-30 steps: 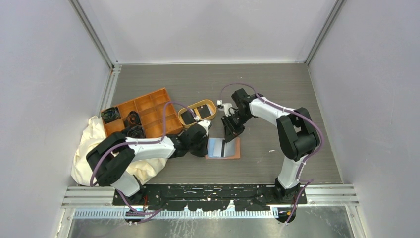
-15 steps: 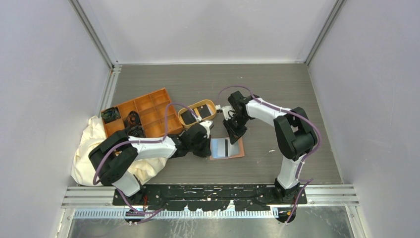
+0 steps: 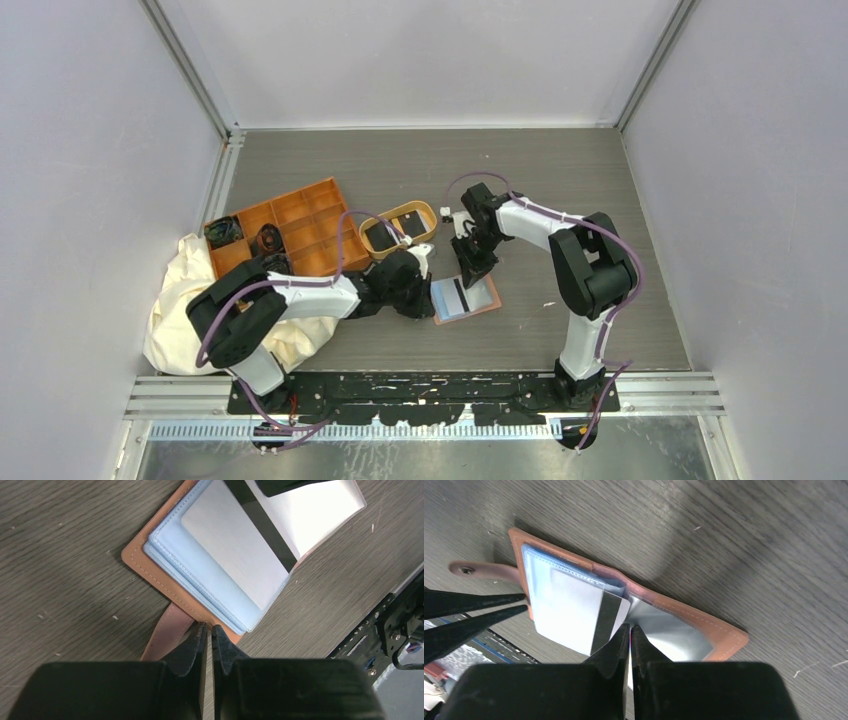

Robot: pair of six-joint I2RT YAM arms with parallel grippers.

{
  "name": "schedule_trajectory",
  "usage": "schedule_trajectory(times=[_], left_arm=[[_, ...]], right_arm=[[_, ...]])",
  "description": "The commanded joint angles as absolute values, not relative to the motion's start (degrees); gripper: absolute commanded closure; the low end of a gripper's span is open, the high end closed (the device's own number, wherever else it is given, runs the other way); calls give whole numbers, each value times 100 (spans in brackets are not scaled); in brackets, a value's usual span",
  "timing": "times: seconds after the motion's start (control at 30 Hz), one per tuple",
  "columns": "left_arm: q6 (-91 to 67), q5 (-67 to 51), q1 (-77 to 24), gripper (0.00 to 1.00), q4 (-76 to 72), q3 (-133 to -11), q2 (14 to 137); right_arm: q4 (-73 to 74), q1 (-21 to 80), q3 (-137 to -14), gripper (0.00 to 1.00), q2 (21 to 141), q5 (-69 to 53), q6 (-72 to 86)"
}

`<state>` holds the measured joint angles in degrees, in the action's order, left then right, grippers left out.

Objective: Put the credit cards into the card holder
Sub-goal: Insert the credit card into the card holder.

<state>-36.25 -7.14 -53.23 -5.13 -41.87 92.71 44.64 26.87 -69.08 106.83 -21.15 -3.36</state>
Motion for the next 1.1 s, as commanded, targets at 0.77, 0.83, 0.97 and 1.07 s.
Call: schedule_trajectory(times=[0.77,0.83,0.97,1.07], left_arm=[[-3797,-1028,-5325,92,-1063,-4228,9495],[-3797,-1028,-5322,92,-1072,-4228,9500],[-3806,-1031,-5325,92,-1094,-4236,9531],[-3806,-1061,-5326,92,-1120,-4255,9585]], right_arm=[[4292,2509,-6895,91,10495,-2002,-346],[4298,2589,-6907,91,10572,-1927,-360],[4298,2741,-6921,91,10667,-1892,-369],[4298,2849,-6930,91,10692,-2007,-378]])
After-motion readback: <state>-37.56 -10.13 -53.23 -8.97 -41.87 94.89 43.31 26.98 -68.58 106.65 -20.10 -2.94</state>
